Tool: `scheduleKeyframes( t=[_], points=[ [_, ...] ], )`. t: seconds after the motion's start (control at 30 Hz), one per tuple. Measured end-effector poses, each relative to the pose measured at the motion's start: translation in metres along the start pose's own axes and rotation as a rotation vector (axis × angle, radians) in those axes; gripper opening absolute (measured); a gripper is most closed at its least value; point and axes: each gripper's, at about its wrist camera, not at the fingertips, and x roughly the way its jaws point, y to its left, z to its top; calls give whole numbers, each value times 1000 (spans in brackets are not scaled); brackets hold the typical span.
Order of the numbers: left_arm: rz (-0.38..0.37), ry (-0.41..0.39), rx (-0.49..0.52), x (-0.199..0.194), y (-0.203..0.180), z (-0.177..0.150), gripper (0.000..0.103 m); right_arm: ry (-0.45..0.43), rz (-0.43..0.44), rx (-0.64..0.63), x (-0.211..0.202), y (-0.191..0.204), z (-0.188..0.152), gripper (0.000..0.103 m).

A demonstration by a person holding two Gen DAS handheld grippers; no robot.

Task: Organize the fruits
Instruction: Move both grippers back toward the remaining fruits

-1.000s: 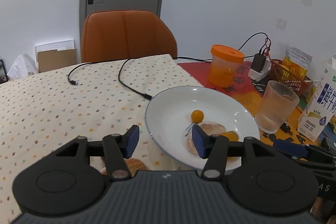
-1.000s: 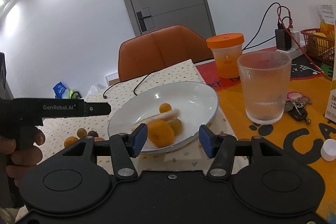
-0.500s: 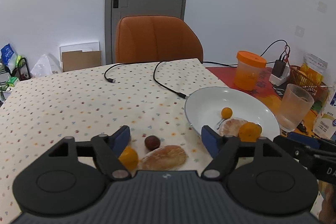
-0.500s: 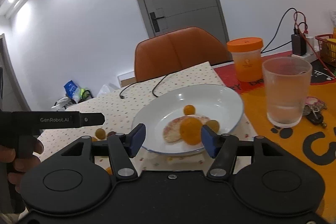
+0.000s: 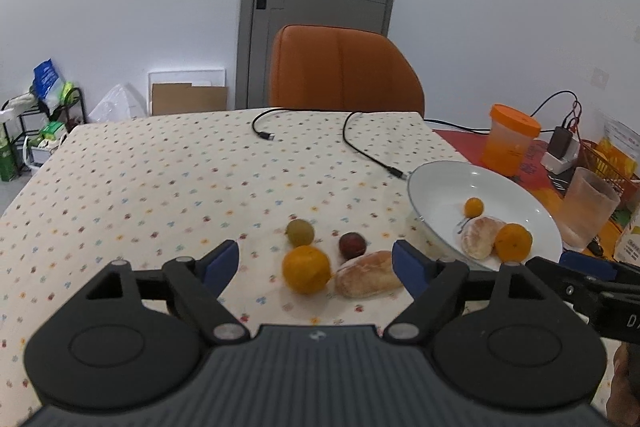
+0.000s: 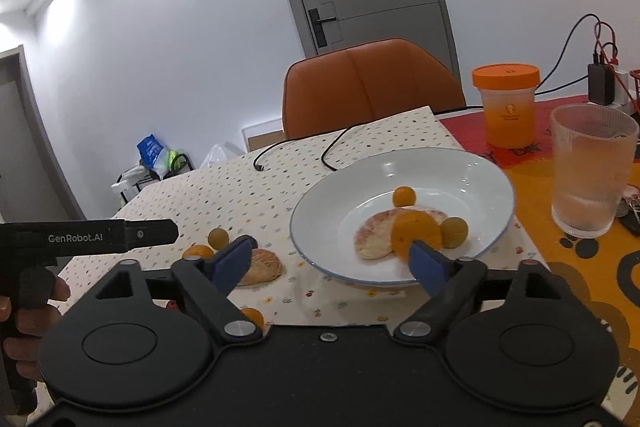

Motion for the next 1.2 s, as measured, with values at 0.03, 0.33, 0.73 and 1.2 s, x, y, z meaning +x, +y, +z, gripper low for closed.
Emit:
scheduleKeyframes(
  t=[0.03,0.33,0.73,1.2],
  points=[
    [2,0,-3,-1,2,-1,82,5,3,-3,1,2,0,87],
    [15,5,-28,-6,15,-10,83,31,10,-10,6,11,-4,98],
    [-11,12,-56,-6,29,-21,82,61,10,-22,14,21,-9,101],
    [-44,69,-41,9,30,-41,77,93,49,-58,25,34,-13,99]
  ],
)
